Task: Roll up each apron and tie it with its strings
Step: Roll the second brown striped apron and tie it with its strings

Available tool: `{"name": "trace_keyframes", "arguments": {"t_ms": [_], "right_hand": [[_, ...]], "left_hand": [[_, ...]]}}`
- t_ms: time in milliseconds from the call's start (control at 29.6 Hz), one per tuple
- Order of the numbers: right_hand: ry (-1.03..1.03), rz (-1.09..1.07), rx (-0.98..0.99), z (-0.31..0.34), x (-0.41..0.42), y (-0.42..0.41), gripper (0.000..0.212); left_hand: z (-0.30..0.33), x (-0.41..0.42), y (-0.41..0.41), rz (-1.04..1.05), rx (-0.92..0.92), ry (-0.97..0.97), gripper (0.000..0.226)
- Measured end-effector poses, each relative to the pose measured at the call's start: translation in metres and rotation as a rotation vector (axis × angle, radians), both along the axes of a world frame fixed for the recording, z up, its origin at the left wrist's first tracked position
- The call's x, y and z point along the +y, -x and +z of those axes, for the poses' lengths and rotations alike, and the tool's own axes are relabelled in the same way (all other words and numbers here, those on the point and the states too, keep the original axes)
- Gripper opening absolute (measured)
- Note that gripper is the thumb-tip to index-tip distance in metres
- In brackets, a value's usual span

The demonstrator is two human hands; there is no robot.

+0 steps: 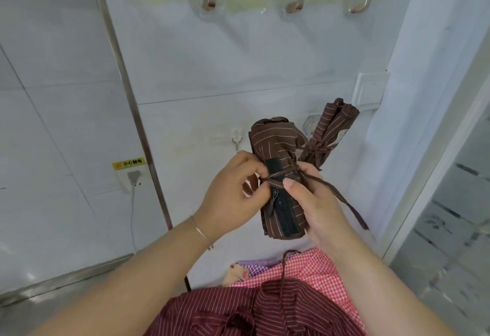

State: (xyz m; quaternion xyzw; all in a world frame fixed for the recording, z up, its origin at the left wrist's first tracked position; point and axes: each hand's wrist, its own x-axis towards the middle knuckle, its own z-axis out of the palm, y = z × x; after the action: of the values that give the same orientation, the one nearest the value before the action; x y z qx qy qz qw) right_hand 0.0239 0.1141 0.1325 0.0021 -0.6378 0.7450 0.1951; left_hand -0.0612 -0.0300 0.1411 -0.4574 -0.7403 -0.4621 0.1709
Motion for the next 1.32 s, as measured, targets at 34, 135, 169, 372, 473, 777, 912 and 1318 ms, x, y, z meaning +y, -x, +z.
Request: {"name": "trace_keyframes", "arguments": {"t_ms": [34, 135, 169, 372, 473, 777, 912, 1318], "right_hand": [[-0.06, -0.024, 0.03, 0.005, 0.0, 0.005, 0.026], [-0.22, -0.088, 0.117, 0.018, 0.002, 0.021, 0.036], [-0.254, -0.102, 0.148, 0.021, 0.002, 0.028, 0.039], [-0.215, -0.126, 0.244, 0.01, -0.016, 0.064, 0.047], [-0.219, -0.196, 0.271, -0.005, -0.025, 0.075, 0.049], [-0.149, -0.276, 0.274, -0.022, -0.042, 0.085, 0.049], [-0.142, -0.289, 0.254, -0.026, -0.044, 0.086, 0.049], [-0.292, -0.235, 0.049, -0.058, -0.029, 0.07, 0.073]], "left_hand": [[0.007, -0.001, 0.009, -0.021, 0.035, 0.039, 0.013], [0.029, -0.005, 0.039, 0.105, 0.426, 0.231, 0.017], [0.036, -0.006, 0.049, 0.176, 0.573, 0.281, 0.018], [0.044, -0.016, 0.089, 0.379, 0.896, 0.304, 0.01], [0.037, -0.021, 0.098, 0.367, 0.922, 0.29, 0.007], [0.034, -0.022, 0.103, 0.378, 0.989, 0.246, 0.015], [0.028, -0.023, 0.101, 0.38, 0.961, 0.288, 0.014], [-0.035, -0.046, 0.04, 0.32, 0.549, 0.032, 0.013]]}}
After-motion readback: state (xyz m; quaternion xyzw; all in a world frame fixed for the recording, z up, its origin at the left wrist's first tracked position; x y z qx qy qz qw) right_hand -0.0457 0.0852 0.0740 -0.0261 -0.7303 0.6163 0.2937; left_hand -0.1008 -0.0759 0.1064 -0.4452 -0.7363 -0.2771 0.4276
